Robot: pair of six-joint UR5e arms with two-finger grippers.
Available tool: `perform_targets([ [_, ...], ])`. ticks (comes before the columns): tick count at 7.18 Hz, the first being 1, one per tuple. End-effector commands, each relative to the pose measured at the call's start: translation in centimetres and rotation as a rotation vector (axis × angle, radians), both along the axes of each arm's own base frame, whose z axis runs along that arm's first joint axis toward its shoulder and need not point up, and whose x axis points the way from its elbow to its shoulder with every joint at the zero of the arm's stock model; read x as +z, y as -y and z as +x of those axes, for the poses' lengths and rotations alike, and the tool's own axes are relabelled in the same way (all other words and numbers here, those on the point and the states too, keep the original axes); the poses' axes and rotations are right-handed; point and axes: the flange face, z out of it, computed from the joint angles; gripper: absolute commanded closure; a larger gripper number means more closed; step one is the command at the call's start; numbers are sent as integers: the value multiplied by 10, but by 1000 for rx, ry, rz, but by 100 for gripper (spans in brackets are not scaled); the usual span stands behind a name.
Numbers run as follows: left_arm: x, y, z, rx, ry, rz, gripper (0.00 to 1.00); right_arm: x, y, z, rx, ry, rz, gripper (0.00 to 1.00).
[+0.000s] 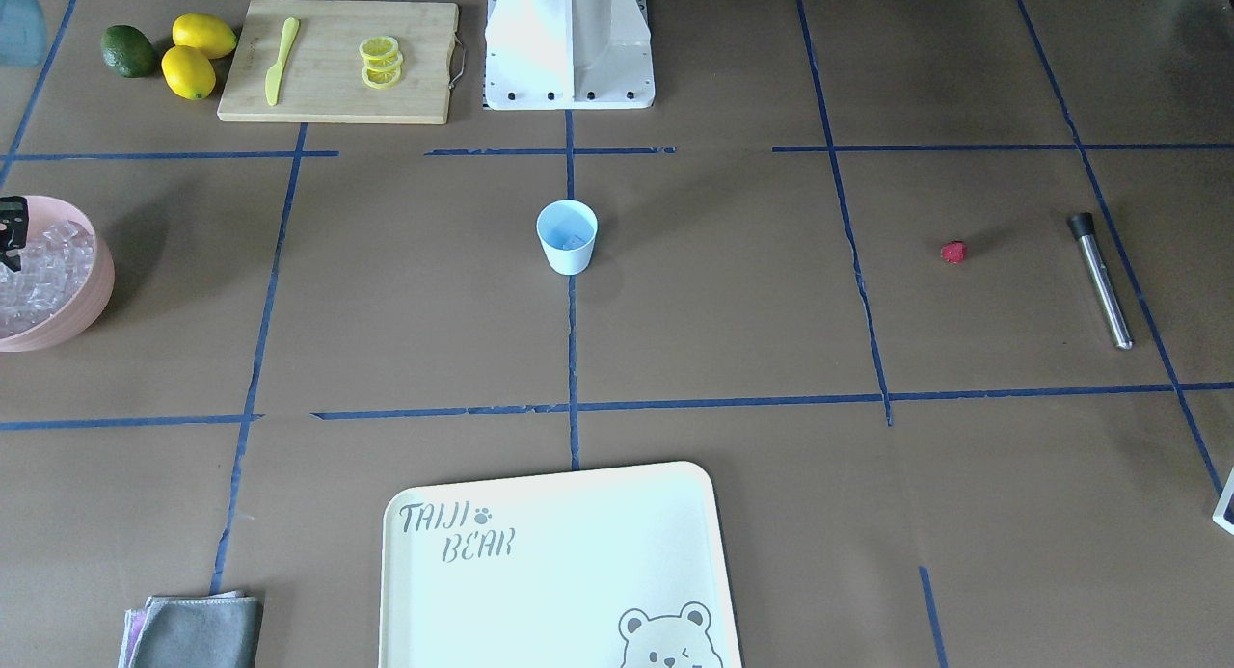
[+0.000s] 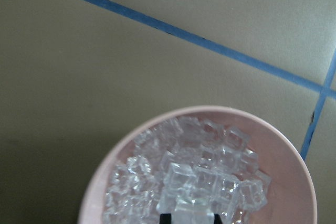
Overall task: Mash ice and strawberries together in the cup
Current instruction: 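Grasp a third ice cube from the bowl with the right gripper, then carry the ice cube with the right gripper over the blue cup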
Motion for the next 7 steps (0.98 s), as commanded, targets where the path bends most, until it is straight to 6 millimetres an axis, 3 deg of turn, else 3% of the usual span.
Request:
perform_targets([
  [1,0,0,0,0,0,0,0,-120,11,-7,32,33,-36,100],
  [2,0,0,0,0,0,0,0,-161,27,-17,87,62,-56,100],
  [3,0,-1,0,0,0,-3,0,-199,31,-44,133,94,-75,100],
  [5,1,0,0,0,0,-2,0,-255,38,-118,186,144,-139,100],
  [6,1,0,0,0,0,0,0,-279,30,-160,240,153,-204,100],
  [7,1,0,0,0,0,-2,0,-302,25,-186,237,158,-183,100],
])
